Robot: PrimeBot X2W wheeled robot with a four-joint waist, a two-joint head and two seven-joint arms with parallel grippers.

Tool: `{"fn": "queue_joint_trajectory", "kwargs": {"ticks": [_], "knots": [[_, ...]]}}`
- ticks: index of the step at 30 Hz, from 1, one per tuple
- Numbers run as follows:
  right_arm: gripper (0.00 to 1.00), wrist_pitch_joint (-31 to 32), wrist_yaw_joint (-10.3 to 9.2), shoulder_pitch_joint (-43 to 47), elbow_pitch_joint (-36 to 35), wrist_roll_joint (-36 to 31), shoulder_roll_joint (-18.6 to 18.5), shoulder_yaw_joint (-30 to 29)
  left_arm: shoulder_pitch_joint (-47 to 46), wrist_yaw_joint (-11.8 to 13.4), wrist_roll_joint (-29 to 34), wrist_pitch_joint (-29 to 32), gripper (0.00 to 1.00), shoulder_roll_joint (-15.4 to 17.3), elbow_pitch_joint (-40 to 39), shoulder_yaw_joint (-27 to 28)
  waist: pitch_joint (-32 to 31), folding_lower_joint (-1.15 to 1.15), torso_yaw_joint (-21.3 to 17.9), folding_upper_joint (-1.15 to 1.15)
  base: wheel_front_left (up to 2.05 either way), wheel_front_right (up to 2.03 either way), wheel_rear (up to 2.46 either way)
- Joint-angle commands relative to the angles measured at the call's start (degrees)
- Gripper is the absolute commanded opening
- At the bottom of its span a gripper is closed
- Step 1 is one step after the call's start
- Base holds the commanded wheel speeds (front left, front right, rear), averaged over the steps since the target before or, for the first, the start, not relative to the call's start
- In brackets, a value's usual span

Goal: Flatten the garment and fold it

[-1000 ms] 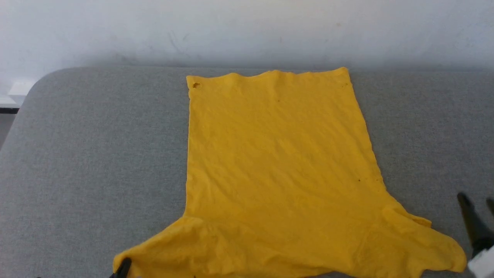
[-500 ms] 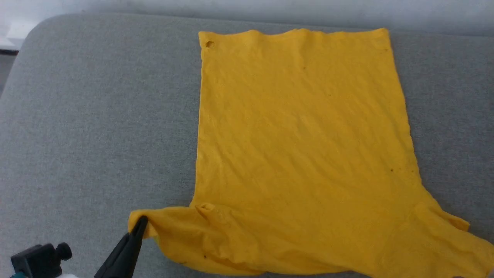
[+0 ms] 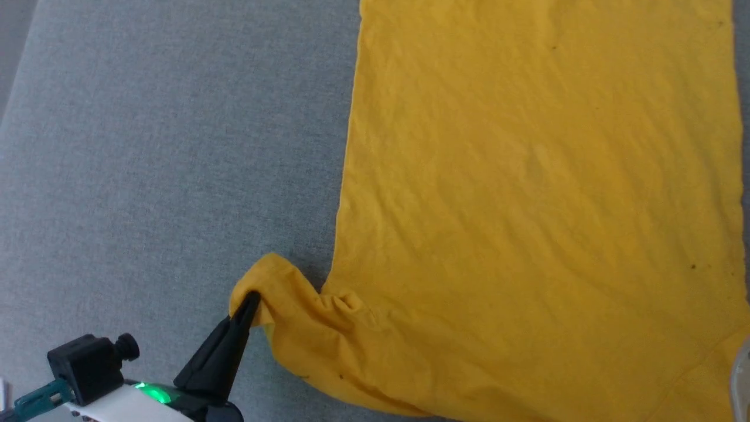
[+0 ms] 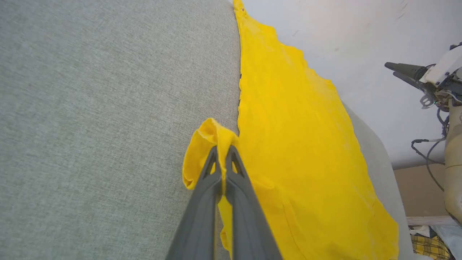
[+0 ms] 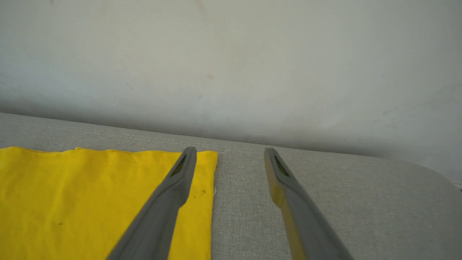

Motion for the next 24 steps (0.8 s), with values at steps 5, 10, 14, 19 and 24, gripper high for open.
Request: {"fn": "queue_joint_trajectory", "kwargs": {"ticks": [5,10,14,19,24], "knots": [[1.00,0.6,-0.04,-1.8,1.6,-2.9,1.9,-6.5,-1.6,-1.1,0.7,-1.1,0.00,0.0,1.0,-1.1,7.3,-0.02,4.9,0.00,0.00,0.00,0.00],[1.00,0.9,-0.04,-2.1,1.4,-4.9,3.2,-10.0,-2.5,-1.6,0.7,-2.0,0.00,0.2,2.0,-1.5,9.7,-0.02,5.4,0.00,0.00,0.00,0.00],[1.00,1.2,-0.04,-2.4,1.0,-5.8,4.1,-10.9,-3.3,-2.0,0.6,-2.5,0.00,0.3,2.6,-2.0,11.2,-0.02,5.8,0.00,0.00,0.00,0.00],[0.00,0.6,-0.04,-3.1,1.2,-7.3,4.2,-11.3,-3.8,-2.2,0.5,-3.1,0.00,0.4,3.0,-2.3,12.3,-0.02,6.1,0.00,0.00,0.00,0.00],[0.00,-1.8,-0.04,-3.1,1.8,-7.9,4.6,-11.1,-3.8,-2.2,0.8,-3.5,0.00,0.8,3.1,-2.0,11.0,-0.02,5.0,0.00,0.00,0.00,0.00]]}}
